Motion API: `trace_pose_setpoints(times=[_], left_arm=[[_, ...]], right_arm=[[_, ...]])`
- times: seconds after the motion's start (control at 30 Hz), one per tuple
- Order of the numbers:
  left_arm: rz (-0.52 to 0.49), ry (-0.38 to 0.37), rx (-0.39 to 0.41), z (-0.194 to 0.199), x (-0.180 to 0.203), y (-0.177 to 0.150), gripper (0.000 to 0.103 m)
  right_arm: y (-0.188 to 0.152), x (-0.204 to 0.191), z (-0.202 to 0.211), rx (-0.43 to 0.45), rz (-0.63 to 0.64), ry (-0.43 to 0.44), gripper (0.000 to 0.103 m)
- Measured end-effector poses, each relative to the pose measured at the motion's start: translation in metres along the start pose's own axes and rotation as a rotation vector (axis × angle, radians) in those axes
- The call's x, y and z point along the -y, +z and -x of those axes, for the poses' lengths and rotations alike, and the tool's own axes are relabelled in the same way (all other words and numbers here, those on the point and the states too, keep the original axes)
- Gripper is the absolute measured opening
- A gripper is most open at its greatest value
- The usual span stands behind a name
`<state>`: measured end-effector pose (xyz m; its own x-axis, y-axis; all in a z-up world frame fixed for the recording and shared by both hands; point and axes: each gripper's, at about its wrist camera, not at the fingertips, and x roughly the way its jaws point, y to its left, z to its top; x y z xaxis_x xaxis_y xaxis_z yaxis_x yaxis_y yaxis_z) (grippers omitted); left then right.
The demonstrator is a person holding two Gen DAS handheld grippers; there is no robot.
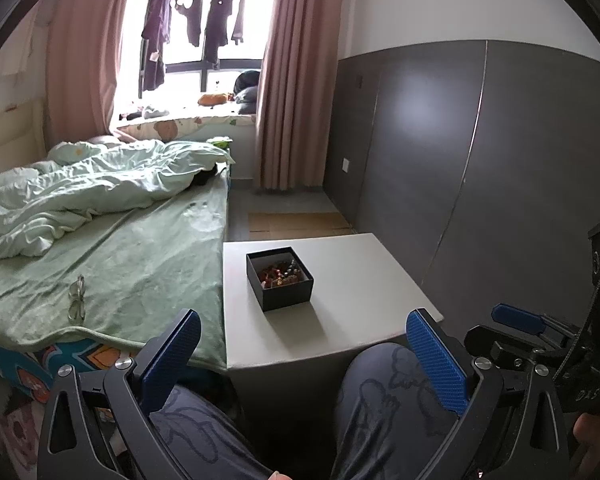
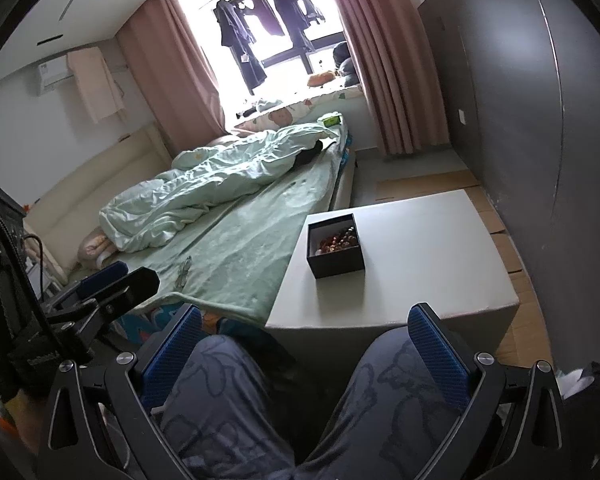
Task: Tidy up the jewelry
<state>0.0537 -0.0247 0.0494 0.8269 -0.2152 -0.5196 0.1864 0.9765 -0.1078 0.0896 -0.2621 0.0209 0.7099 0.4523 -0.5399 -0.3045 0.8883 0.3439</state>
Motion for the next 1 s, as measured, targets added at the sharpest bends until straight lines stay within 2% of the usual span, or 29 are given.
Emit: trace_pose_setpoints(times=[0.17, 0.73, 0.83, 1.0], left_arm=[[0.016, 0.003, -0.002, -0.003, -0.004, 0.002, 0.103], [0.04, 0.099, 0.002, 0.002, -0.016, -0.002, 0.103], [0.039, 0.091, 0.002, 0.003, -0.017, -0.003, 0.103], [0.034, 0.091, 0.007, 0.003, -0.018, -0.004, 0.103]], right_arm=[[0.0, -0.001, -0.006, -0.008, 0.004, -0.008, 0.103], [-0.003, 0.001, 0.004, 0.005, 0.002, -0.012, 0.103], [-0.005, -0.002, 0.003, -0.002, 0.001, 0.014, 0.103], [-0.005, -0.008, 0.001, -0.004, 0.015, 0.006, 0.103]])
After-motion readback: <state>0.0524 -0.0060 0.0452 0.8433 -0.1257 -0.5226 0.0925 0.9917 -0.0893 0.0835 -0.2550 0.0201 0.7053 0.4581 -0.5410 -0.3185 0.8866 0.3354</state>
